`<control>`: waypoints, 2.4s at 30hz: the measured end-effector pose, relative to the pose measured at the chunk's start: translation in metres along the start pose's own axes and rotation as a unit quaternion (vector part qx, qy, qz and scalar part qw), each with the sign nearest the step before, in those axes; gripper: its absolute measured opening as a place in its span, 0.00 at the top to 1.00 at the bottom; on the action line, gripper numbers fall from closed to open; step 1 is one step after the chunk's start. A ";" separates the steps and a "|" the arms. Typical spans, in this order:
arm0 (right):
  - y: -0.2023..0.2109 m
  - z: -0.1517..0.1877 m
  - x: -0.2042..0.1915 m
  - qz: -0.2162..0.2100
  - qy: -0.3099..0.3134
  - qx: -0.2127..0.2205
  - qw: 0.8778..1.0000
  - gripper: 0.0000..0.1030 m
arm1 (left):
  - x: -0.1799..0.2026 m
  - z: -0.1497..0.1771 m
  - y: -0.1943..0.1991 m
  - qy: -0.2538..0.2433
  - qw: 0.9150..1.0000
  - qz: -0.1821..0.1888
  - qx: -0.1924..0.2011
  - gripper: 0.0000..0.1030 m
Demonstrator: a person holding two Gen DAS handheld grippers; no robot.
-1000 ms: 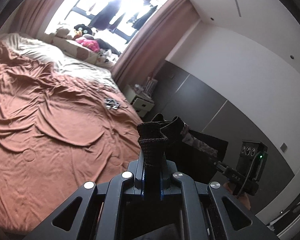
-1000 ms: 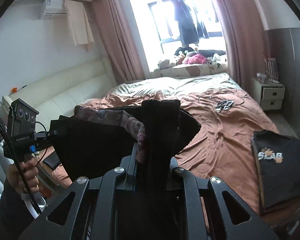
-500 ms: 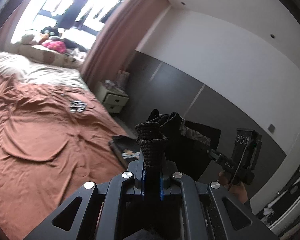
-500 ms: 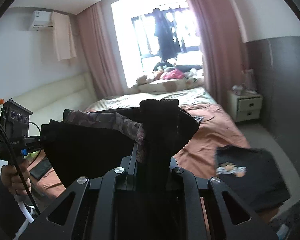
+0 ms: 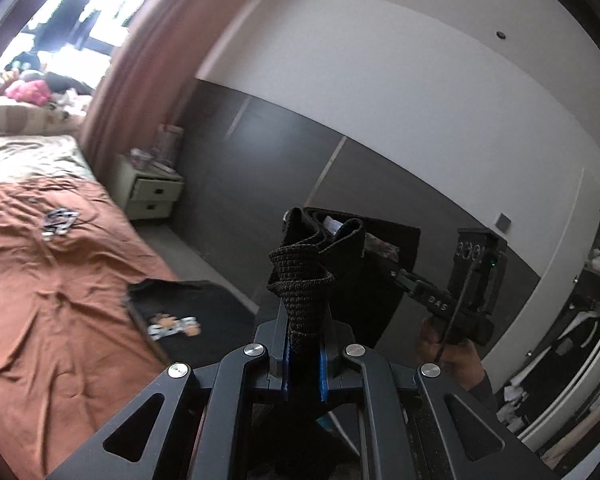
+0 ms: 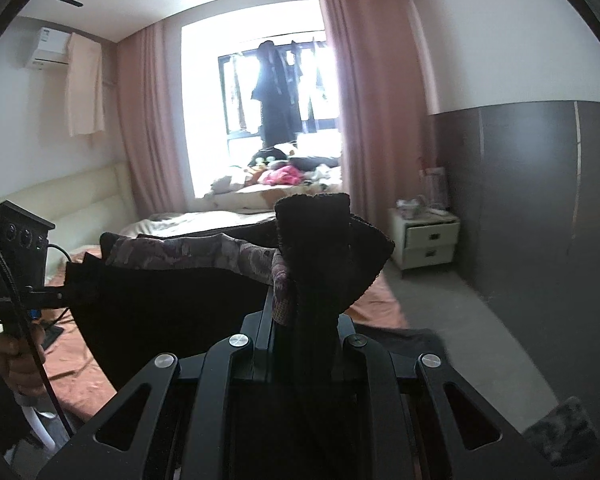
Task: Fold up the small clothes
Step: 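Lift the folded black garment with both tools and carry it toward the clothes stack, then lower the garment onto the black clothes stack and open both tools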
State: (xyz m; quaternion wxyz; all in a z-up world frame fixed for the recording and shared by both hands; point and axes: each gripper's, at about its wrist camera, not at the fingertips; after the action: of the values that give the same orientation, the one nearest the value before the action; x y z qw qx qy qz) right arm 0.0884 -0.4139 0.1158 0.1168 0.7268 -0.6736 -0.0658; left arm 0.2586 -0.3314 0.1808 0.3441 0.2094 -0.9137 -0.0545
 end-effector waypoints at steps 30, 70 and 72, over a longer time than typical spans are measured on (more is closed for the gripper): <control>-0.160 0.015 -0.056 0.058 -0.058 -0.070 0.994 0.88 | -0.105 -0.034 -0.192 0.066 0.995 0.016 -0.078 0.90; -0.372 0.011 -0.025 0.131 -0.121 -0.279 0.944 0.66 | -0.370 -0.001 -0.310 0.194 0.962 -0.129 -0.143 0.69; -0.363 0.006 -0.024 0.144 -0.117 -0.274 0.944 0.56 | -0.370 -0.001 -0.303 0.177 0.963 -0.148 -0.137 0.45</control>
State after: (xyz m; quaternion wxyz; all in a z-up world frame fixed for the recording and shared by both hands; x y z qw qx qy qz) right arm 0.4346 -0.3670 0.0152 0.2404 0.5489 -0.7361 -0.3146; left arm 0.6137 -0.4506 -0.1165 0.5141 0.2999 -0.7805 -0.1914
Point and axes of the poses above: each gripper's, at about its wrist camera, not at the fingertips, and y roughly against the way its jaws point, x to its right, z to its underside, and after that the axes turned 8 degrees about y, right-handed
